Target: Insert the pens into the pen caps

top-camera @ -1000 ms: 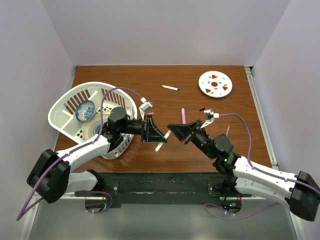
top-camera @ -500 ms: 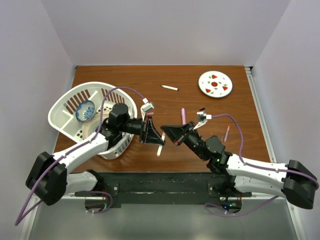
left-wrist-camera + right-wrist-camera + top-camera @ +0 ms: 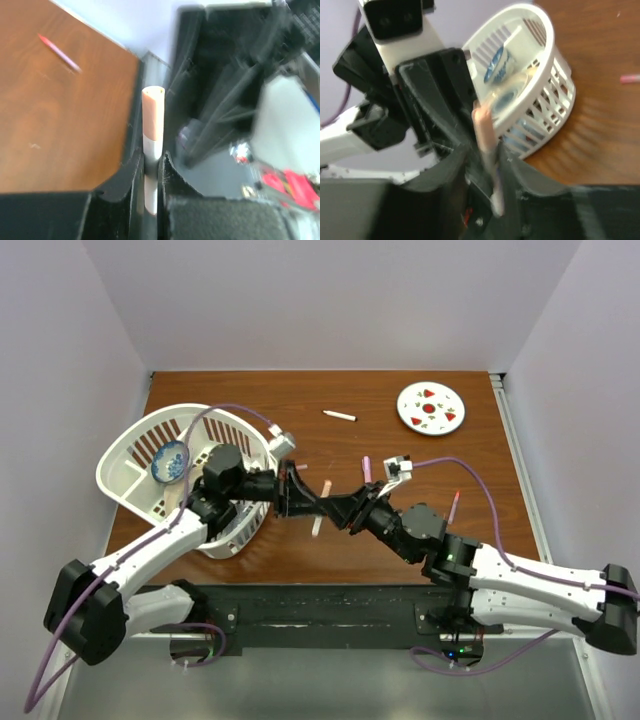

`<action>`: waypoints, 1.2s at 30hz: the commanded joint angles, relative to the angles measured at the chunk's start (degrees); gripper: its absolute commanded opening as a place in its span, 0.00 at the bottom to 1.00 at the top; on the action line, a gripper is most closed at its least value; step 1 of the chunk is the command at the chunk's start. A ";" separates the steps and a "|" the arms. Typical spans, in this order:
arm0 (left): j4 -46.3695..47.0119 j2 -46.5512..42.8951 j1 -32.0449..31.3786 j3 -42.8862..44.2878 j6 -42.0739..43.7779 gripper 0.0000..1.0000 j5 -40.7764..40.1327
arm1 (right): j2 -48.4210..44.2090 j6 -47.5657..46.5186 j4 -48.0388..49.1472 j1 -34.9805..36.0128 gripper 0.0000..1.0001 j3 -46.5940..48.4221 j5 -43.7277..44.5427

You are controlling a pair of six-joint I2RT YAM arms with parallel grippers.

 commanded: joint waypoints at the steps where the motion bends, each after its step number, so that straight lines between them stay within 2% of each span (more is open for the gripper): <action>1: 12.57 -2.76 4.43 2.36 1.17 0.00 -20.00 | -3.78 -1.85 -21.63 6.36 0.45 9.13 0.66; 2: 11.51 -3.02 4.43 2.18 1.79 0.00 -20.35 | -4.92 -3.68 -23.13 6.45 0.53 10.29 2.53; 4: 7.31 -3.90 4.34 2.09 4.06 0.00 -22.37 | -8.78 -5.36 -26.56 6.45 0.62 12.05 6.83; 8: 0.36 -3.21 3.56 4.37 7.06 0.00 -28.42 | -15.11 -6.43 -30.60 6.36 0.73 11.71 10.54; 11: -5.88 -0.58 0.40 8.67 9.70 0.00 -37.73 | -19.59 -5.38 -34.29 6.36 0.80 10.66 12.04; 12: -7.55 1.78 -1.87 11.73 10.14 0.00 -43.67 | -20.47 -5.20 -36.13 6.36 0.83 10.13 11.35; 13: -10.88 3.20 -3.03 13.50 10.23 0.00 -46.52 | -21.35 -4.85 -36.76 6.36 0.89 8.65 10.73; 16: -15.65 9.79 -6.37 20.09 8.66 0.00 -54.35 | -24.34 -3.09 -40.97 6.36 0.99 6.62 8.62; 24: -18.99 26.75 -9.01 28.01 4.43 0.00 -64.99 | -30.76 -0.19 -50.11 6.36 0.99 4.15 10.45; 29: -20.05 34.92 -9.19 30.74 1.80 0.00 -68.34 | -31.29 0.25 -54.16 6.36 0.99 5.64 12.13; 36: -20.49 44.60 -9.10 35.22 1.27 0.00 -71.07 | -31.29 0.69 -54.78 6.36 0.99 4.68 10.37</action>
